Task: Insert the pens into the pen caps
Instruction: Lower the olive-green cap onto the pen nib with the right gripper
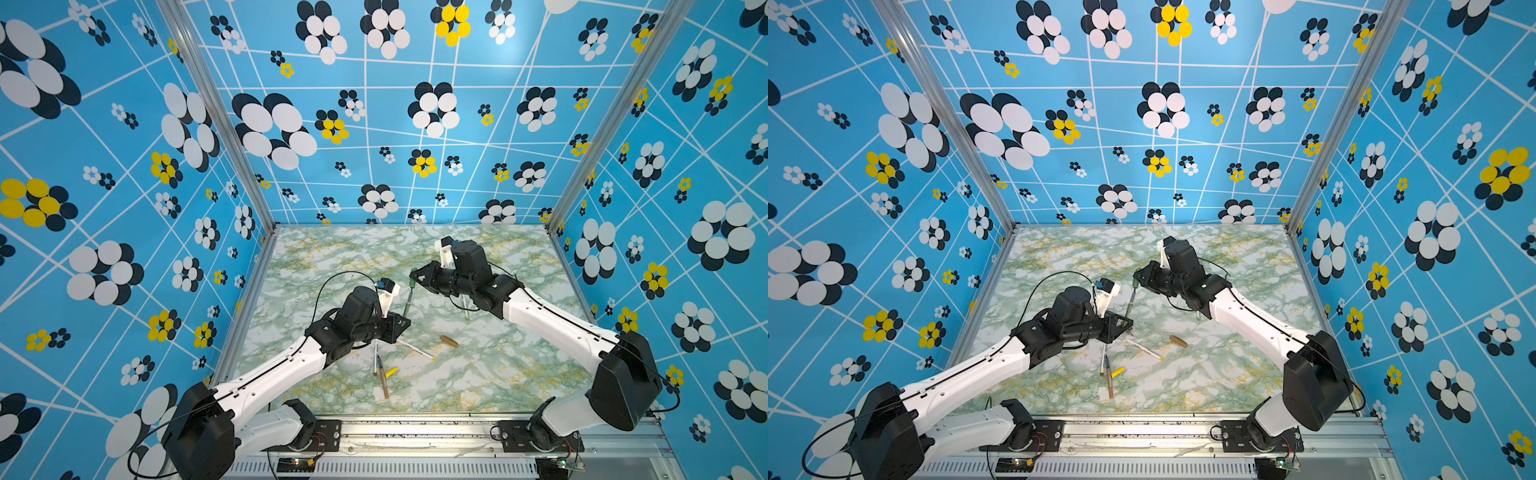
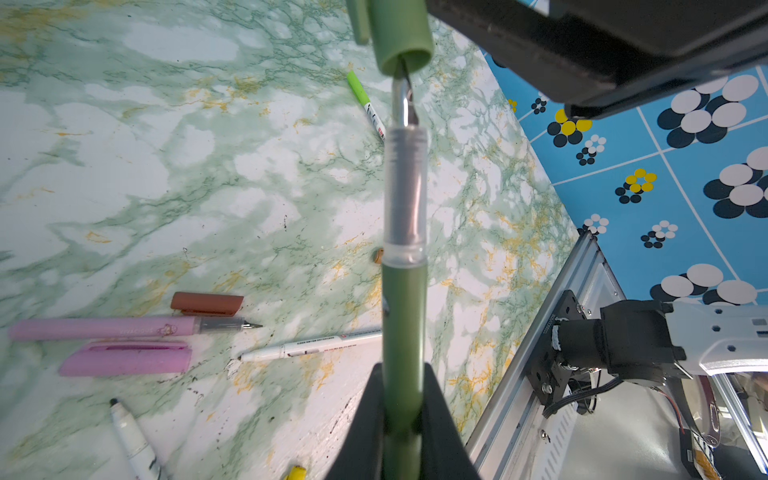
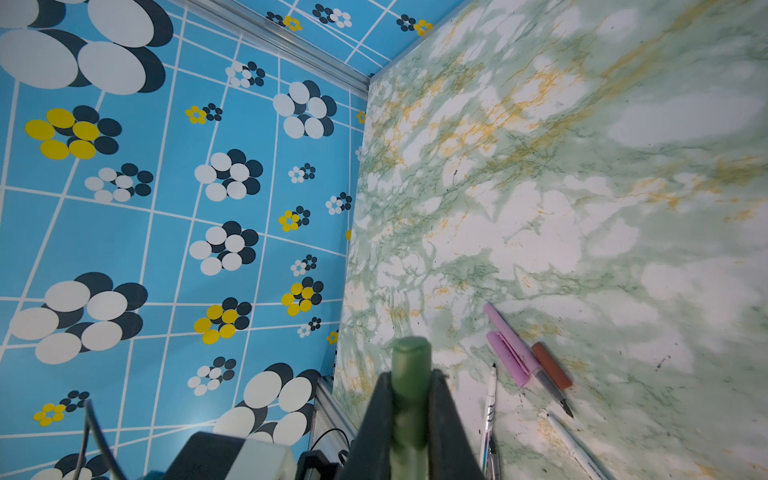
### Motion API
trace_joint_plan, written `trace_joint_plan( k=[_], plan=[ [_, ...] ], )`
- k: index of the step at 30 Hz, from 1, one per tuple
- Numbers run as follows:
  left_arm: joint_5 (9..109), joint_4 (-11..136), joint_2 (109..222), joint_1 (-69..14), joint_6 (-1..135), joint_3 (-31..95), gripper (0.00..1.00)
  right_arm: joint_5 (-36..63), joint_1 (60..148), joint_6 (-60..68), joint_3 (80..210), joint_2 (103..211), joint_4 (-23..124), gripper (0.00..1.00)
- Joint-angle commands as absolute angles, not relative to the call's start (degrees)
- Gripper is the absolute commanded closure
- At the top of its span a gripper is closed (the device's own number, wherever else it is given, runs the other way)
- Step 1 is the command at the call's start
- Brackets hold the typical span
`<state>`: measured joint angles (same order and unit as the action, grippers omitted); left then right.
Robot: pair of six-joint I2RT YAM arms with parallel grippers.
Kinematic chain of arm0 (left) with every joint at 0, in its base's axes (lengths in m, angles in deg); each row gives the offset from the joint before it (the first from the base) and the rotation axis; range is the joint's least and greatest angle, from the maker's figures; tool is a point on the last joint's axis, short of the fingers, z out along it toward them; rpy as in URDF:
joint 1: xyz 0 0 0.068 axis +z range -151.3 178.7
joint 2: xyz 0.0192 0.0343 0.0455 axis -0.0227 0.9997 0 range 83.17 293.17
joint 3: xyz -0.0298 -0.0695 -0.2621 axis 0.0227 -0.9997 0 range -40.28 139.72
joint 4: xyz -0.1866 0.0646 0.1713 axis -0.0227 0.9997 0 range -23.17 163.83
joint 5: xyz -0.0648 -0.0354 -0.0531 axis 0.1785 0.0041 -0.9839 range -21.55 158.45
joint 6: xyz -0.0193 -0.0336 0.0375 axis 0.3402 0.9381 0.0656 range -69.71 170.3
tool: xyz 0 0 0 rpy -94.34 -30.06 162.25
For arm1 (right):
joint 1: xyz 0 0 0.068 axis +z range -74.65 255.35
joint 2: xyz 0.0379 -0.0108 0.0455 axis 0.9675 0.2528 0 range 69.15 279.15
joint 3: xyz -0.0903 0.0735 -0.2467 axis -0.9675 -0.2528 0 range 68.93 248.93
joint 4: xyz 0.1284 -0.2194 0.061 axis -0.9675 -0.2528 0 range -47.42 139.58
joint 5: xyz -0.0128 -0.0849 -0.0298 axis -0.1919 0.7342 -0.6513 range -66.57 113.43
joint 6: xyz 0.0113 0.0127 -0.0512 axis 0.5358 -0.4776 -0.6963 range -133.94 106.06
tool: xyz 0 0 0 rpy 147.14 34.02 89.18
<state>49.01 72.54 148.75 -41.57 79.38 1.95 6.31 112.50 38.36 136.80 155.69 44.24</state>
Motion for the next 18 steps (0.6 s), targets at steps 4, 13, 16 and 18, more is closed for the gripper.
trace_joint_plan(
  k=[4, 13, 16, 18],
  plan=[
    [50.43, 71.05, 148.45, -41.79, 79.21, 2.79, 1.0, 5.81, 113.4, 36.87, 135.42, 155.61, 44.25, 0.96],
    [51.47, 70.17, 148.19, -41.74, 79.41, 2.87, 1.0, 6.05, 114.51, 36.07, 135.21, 156.01, 43.96, 0.97],
    [51.63, 69.98, 148.39, -41.71, 79.31, 3.01, 1.0, 5.86, 114.81, 36.25, 135.15, 156.03, 44.22, 0.97],
    [51.91, 69.75, 148.46, -41.73, 79.54, 2.96, 1.0, 5.77, 115.07, 36.35, 135.29, 156.02, 44.22, 0.97]
  ],
)
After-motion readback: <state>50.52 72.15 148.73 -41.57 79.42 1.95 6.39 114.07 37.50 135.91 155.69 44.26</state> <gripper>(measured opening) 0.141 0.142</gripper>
